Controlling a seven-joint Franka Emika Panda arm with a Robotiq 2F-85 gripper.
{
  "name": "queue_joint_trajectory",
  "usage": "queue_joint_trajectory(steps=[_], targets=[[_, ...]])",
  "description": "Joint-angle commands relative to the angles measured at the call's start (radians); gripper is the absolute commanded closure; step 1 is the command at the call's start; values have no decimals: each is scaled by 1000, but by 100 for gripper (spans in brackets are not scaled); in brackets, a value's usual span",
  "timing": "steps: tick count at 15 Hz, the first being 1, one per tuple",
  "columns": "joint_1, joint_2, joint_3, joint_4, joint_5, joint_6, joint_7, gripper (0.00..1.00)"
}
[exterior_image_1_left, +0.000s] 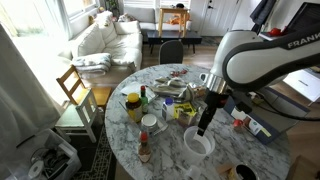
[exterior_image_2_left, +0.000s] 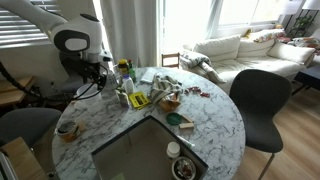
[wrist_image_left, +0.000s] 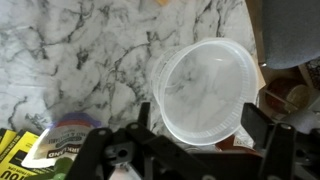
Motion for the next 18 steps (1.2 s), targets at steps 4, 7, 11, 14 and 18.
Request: queue_joint_trajectory(steps=[4,7,11,14,18], targets=[[-12,18,-7,-72,-46,121,54,45],[-16,27,-13,-82,-85,132,117,69],[-19,42,-19,-75,-126,124,194,99],[-21,13,-29,-80,-187,79,274,100],[-20,-70,-40,-73,-344,-46,435,99]])
